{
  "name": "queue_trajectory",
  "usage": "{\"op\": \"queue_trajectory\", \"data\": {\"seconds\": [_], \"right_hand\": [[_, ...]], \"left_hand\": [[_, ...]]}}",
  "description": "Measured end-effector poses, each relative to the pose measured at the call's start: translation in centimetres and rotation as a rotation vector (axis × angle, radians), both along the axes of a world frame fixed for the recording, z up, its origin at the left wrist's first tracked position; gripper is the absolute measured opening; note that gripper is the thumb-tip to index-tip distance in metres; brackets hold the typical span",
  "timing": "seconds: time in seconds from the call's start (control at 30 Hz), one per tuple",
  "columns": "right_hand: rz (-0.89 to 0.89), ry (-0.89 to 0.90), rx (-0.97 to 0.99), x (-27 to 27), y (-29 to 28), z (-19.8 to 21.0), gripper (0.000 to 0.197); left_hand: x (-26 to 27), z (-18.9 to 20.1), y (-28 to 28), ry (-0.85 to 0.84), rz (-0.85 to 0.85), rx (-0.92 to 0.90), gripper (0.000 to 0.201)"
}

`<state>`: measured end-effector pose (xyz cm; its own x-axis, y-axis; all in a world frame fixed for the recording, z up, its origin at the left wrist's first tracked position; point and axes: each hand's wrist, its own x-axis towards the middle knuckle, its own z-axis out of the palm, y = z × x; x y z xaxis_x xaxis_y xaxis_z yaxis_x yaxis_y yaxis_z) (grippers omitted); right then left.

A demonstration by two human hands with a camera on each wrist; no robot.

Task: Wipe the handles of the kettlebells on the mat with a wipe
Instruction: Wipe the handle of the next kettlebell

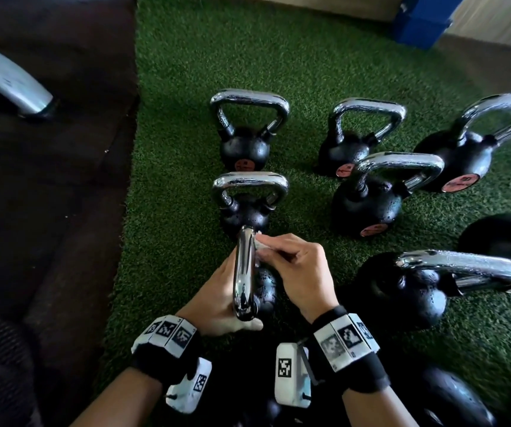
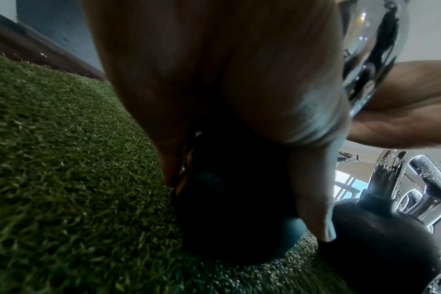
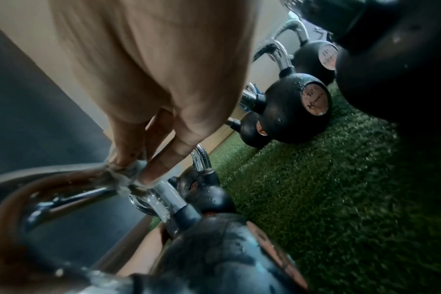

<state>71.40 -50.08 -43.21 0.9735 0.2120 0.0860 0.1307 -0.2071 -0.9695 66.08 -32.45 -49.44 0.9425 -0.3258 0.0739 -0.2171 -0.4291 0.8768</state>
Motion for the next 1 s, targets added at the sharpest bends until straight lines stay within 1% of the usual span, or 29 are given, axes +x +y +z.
{"op": "queue_trajectory", "data": {"seconds": [0.07, 0.13, 0.23, 0.27, 0.33, 0.37, 0.43, 0.53, 0.6, 0.67, 0.7, 0.77, 0.8, 0.9, 1.0], "right_hand": [[0.015, 0.010, 0.002, 0.3, 0.3, 0.6, 0.025], [-0.015, 0.013, 0.011, 0.7, 0.7, 1.2, 0.023], [0.012, 0.038, 0.006, 0.5, 0.6, 2.0, 0.022], [0.046, 0.047, -0.014, 0.1, 0.4, 2.1, 0.021], [0.130, 0.066, -0.070, -0.9, -0.2, 2.6, 0.022], [0.167, 0.072, -0.090, -1.2, -0.3, 2.9, 0.021], [0.209, 0.083, -0.081, -1.2, -0.3, 3.4, 0.020], [0.190, 0.139, -0.013, -0.7, 0.1, 3.7, 0.018], [0.216, 0.135, -0.027, -1.1, 0.2, 3.5, 0.021], [0.252, 0.152, -0.079, -2.1, 0.3, 3.3, 0.024], [0.255, 0.168, -0.098, -2.5, 0.4, 3.2, 0.025], [0.254, 0.182, -0.118, -2.8, 0.7, 3.2, 0.025], [0.254, 0.178, -0.124, -2.6, 0.9, 3.1, 0.026], [0.243, 0.187, -0.114, -2.4, 1.0, 2.9, 0.026], [0.238, 0.224, -0.155, -2.7, 0.8, 2.1, 0.026]], "left_hand": [[0.1, -0.2, 0.1, 0.051, 0.004, -0.052, 0.143], [0.3, -0.2, 0.1, 0.070, 0.010, -0.048, 0.147], [0.7, 0.4, 0.2, 0.074, -0.026, -0.066, 0.144], [0.9, 0.6, 0.3, 0.068, -0.059, -0.089, 0.139], [1.1, 0.9, 0.5, 0.072, -0.103, -0.124, 0.123], [1.1, 0.9, 0.6, 0.083, -0.102, -0.125, 0.118], [0.8, 0.9, 0.7, 0.100, -0.070, -0.118, 0.116], [0.7, 0.5, 0.7, 0.147, -0.051, -0.116, 0.108], [1.3, 0.8, 0.8, 0.240, -0.077, -0.120, 0.094], [1.5, 1.2, 1.0, 0.298, -0.090, -0.066, 0.080], [1.4, 1.5, 1.2, 0.311, -0.081, -0.027, 0.076], [1.2, 1.8, 1.4, 0.317, -0.068, 0.009, 0.062], [1.1, 1.9, 1.4, 0.312, -0.065, 0.004, 0.056], [1.2, 1.9, 1.5, 0.338, -0.070, -0.014, 0.048], [1.3, 2.0, 1.6, 0.360, -0.126, 0.074, 0.024]]}}
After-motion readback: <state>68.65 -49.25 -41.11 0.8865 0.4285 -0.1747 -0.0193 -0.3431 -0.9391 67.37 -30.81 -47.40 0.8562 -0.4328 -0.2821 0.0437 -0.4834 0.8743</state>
